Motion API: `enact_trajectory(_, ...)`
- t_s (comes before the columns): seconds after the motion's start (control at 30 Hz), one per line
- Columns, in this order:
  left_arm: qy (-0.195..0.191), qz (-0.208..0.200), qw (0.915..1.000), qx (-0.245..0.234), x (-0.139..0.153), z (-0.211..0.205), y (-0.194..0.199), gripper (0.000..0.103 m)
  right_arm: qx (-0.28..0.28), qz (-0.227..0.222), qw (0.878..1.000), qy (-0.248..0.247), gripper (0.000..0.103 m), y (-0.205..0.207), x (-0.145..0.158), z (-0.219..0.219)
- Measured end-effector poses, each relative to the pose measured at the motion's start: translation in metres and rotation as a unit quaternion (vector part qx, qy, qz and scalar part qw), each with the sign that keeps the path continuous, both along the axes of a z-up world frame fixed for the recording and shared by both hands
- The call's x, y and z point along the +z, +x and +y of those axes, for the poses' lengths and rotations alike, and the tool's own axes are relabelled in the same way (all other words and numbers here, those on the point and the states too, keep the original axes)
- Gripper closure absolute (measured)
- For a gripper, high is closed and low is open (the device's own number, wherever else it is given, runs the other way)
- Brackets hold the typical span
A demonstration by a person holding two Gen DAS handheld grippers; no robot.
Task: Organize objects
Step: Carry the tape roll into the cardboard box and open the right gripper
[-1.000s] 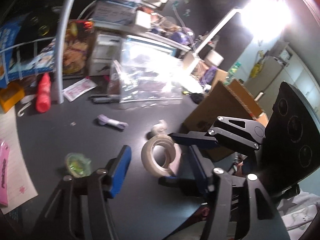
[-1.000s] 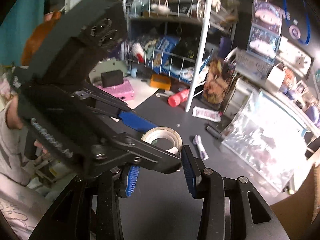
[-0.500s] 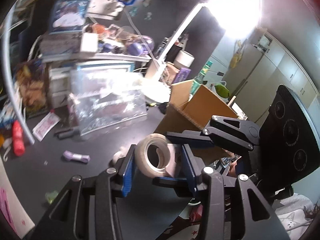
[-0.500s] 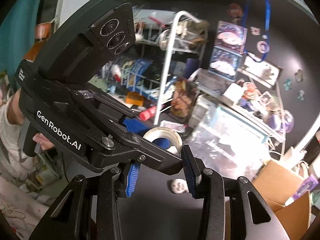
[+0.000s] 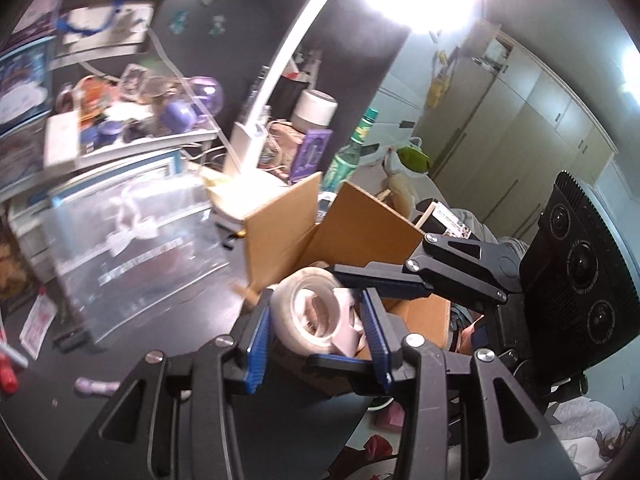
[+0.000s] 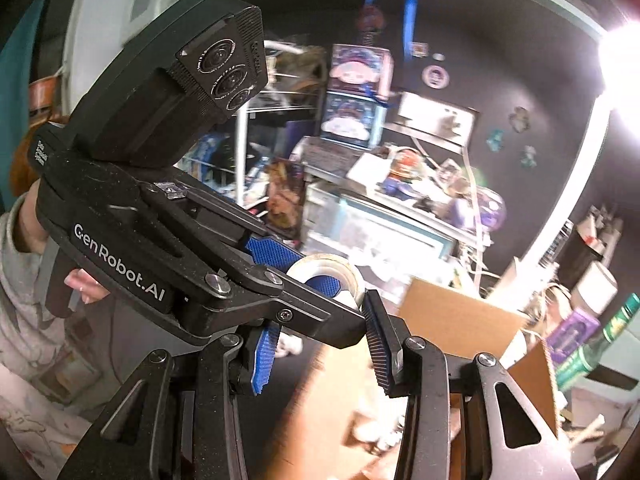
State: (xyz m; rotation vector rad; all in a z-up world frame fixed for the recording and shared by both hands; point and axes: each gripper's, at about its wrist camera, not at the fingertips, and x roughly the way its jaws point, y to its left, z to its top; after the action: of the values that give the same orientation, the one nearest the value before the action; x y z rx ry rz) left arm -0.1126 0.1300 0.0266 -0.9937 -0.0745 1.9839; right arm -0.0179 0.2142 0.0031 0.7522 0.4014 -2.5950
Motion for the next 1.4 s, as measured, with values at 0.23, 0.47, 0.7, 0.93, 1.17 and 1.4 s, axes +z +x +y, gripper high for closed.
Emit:
enact_trajectory(0.23,-0.017,-0.009,0.9990,-0.040,0.001,0.049,-0.012,0.063,-0.044,-0.015,0.999,0.001,0.067,-0.001,0.002,0.039)
enact_trajectory(0.47,-0.043,-0.026,0.9963,-0.070,-0.006,0.090,-0.023,0.063,-0.079,-0.046,0.996,0.009,0.067,-0.002,-0.004,0.067)
enact_trajectory(0.7,-0.076,-0.018,0.9945,-0.069,-0.011,0.109,-0.022,0.055,-0.097,-0.069,0.993,0.022,0.067,-0.002,-0.011,0.079)
enact_trajectory(0.93,-0.079,-0.005,0.9949,-0.062,-0.007,0.105,-0.021,0.032,-0.114,-0.068,0.990,0.045,0.051,0.000,-0.014,0.083)
enact_trajectory(1.17,-0.083,0.004,0.9948,-0.059,-0.004,0.102,-0.017,0.030,-0.122,-0.069,0.989,0.049,0.051,0.002,-0.014,0.086)
enact_trajectory(1.4,-0.081,0.023,0.9951,-0.052,0.002,0.090,-0.012,0.025,-0.123,-0.066,0.989,0.039,0.051,0.006,-0.009,0.081)
